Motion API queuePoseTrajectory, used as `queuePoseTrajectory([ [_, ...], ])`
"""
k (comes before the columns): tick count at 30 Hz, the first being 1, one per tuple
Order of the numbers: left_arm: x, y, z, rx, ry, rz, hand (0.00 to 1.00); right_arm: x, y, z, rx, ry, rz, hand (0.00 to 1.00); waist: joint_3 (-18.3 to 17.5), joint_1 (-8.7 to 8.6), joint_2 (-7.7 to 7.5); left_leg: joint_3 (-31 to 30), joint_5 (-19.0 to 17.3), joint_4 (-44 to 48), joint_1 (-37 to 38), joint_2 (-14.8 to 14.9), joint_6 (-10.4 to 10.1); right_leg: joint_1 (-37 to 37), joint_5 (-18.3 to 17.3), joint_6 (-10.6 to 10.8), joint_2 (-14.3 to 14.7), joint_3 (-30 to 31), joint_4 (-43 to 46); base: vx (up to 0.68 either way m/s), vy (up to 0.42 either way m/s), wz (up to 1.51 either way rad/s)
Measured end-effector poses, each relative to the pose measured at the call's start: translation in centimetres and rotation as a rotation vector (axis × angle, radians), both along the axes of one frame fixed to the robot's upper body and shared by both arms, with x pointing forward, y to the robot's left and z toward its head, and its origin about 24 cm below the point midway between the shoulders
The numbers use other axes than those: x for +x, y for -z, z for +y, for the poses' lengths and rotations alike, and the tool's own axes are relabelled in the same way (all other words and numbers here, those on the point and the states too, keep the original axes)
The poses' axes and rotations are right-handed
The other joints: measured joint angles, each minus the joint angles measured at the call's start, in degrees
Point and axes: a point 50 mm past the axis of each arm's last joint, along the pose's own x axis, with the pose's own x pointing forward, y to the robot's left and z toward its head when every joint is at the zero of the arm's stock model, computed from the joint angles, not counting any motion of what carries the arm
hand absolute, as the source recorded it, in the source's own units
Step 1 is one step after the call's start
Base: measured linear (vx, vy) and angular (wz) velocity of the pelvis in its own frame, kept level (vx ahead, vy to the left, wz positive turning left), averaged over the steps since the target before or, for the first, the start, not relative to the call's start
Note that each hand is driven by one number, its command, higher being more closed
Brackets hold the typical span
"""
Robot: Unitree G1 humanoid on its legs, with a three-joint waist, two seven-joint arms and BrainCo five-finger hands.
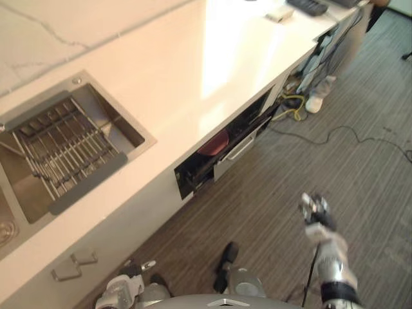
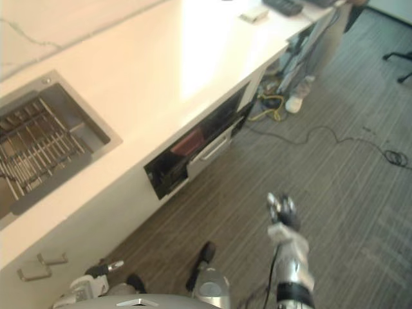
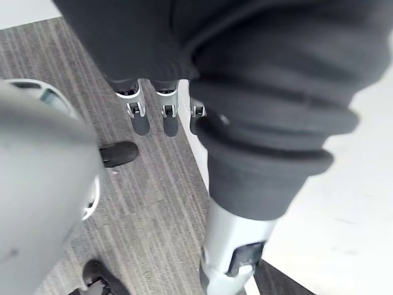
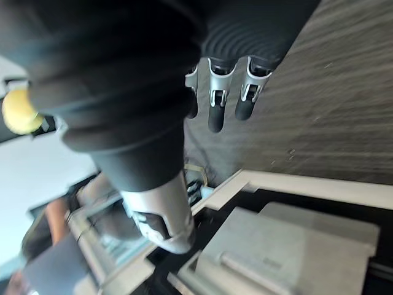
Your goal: Walk over to the sink, pick up the cup, carry it to the dishwasher, place the cup inside the dishwasher, then close the dishwasher door
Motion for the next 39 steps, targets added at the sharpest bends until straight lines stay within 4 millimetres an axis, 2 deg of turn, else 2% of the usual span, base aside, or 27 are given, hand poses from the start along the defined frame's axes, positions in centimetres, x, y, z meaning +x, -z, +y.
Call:
queuePoseTrajectory([
  [2, -0.4, 0.0, 0.5, 0.007, -0.038, 0.002, 0.0, -3.4, 2.8, 1.4, 0.061, 0.043, 0.074, 0.0, -1.6, 0.02, 0.02, 0.6, -0.7, -0.1, 1.1, 0.0, -0.2, 0.9, -0.2, 0.2, 0.0, 0.1, 0.0, 0.03, 0.039, -0.04],
  [5, -1.3, 0.1, 1.3, 0.024, -0.09, 0.013, 0.0, -5.1, 4.4, 3.9, 0.111, 0.073, 0.087, 0.0, -3.4, 0.32, 0.05, 1.9, -1.4, -0.1, 2.7, 0.0, -0.2, 1.8, -0.3, 0.5, 0.0, 0.9, -0.4, -0.01, 0.017, -0.13],
  [8, -2.1, 0.3, 1.3, 0.018, -0.15, 0.01, 0.0, -5.4, 4.5, 4.6, 0.102, 0.106, 0.074, 0.0, -4.7, 1.1, 0.26, 3.1, -2.1, 0.0, 3.9, 0.0, -0.4, 2.4, -0.4, 0.6, 0.1, 1.6, -0.4, 0.0, 0.005, -0.16],
  [13, -3.1, 0.7, 0.1, -0.005, -0.173, 0.027, 0.0, -5.7, 4.5, 4.4, 0.071, 0.171, 0.093, 0.0, -5.6, 2.04, 0.44, 3.6, -2.6, 0.0, 5.6, 0.0, -0.6, 3.7, -0.8, 1.1, 0.2, 2.0, -0.4, 0.01, 0.002, -0.04],
  [19, -3.8, 0.9, -0.4, -0.027, -0.207, 0.041, 0.0, -6.0, 4.7, 4.5, 0.151, 0.22, 0.047, 0.0, -5.8, 2.8, 0.5, 4.5, -2.6, -0.1, 7.1, 0.0, -0.7, 4.6, -0.7, 1.1, 0.5, 2.7, -0.4, 0.02, 0.012, -0.07],
  [27, -4.0, 1.0, -0.5, -0.038, -0.216, 0.039, 0.0, -5.8, 4.3, 4.1, 0.175, 0.26, 0.006, 0.0, -6.5, 4.09, 0.52, 4.2, -3.0, -0.2, 7.8, 0.0, -0.7, 5.6, -1.0, 1.5, 0.4, 2.0, -0.4, 0.01, 0.01, 0.04],
  [35, -4.5, 1.2, -0.7, -0.054, -0.173, 0.045, 0.0, -0.9, -2.0, 1.3, -0.063, 0.205, -0.2, 0.0, -7.2, 4.2, -0.35, 2.9, -3.0, -0.2, 7.4, -0.2, -0.6, 5.8, -0.9, 1.7, 0.1, 1.3, -0.2, 0.01, 0.004, 0.06],
  [37, -4.3, 1.1, -0.7, -0.045, -0.14, 0.038, 0.0, -0.4, -2.3, 1.1, -0.108, 0.169, -0.171, 0.0, -7.0, 4.23, -0.89, 2.7, -3.1, -0.2, 7.3, -0.3, -0.6, 5.1, -1.6, 1.9, -0.4, 1.5, 1.5, 0.0, 0.0, 0.0],
  [39, -3.7, 1.1, -0.8, -0.037, -0.069, 0.04, 0.0, -0.2, -1.5, 0.8, -0.133, 0.12, -0.092, 0.0, -7.0, 3.76, -0.85, 1.2, -3.6, 0.2, 5.6, -0.2, -0.5, 0.7, -3.4, 1.7, -1.9, 2.9, 9.0, -0.06, 0.03, 0.03],
])
